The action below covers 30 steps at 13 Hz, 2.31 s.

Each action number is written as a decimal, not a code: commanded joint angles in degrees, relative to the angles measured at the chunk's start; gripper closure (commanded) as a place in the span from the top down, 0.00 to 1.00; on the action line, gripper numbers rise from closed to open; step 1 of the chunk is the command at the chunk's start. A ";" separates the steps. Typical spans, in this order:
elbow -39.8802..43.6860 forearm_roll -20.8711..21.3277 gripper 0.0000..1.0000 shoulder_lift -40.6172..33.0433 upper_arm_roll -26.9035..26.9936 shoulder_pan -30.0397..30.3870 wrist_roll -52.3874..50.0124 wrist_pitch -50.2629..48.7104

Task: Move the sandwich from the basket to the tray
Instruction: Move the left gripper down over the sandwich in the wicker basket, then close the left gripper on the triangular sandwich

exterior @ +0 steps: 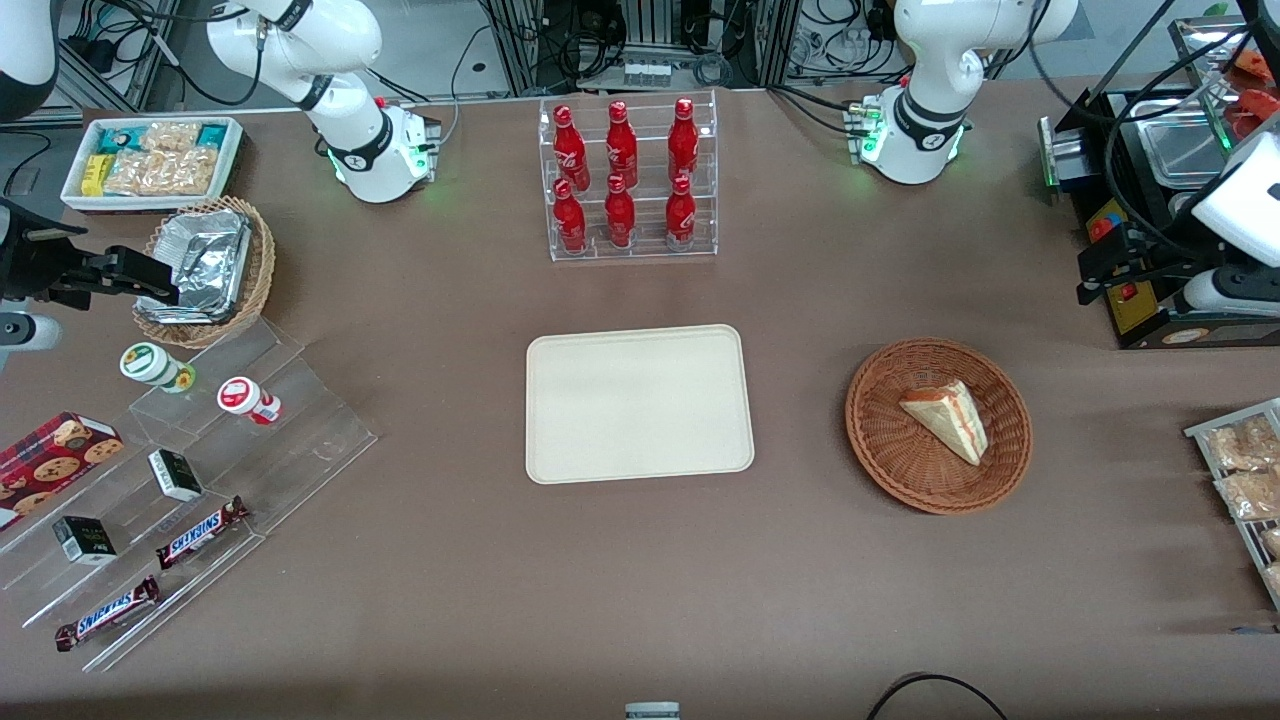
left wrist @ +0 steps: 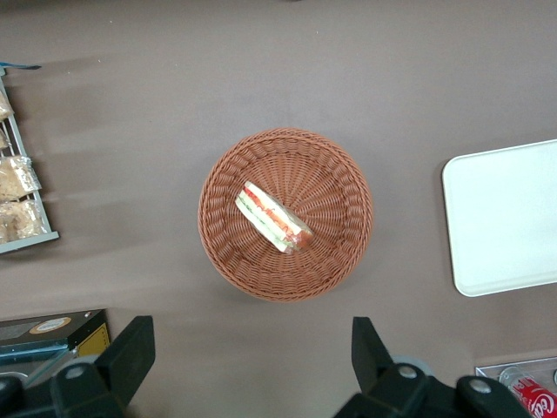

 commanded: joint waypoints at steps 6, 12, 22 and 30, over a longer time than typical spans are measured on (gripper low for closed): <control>-9.25 1.09 1.00 -1.32 0.60 -0.11 -0.80 4.38; -37.31 1.09 1.00 -6.96 0.42 -0.20 -21.33 35.85; -43.85 0.74 1.00 2.51 -0.28 -1.42 -41.56 51.68; -48.77 0.48 1.00 10.52 -0.37 -1.87 -43.43 66.38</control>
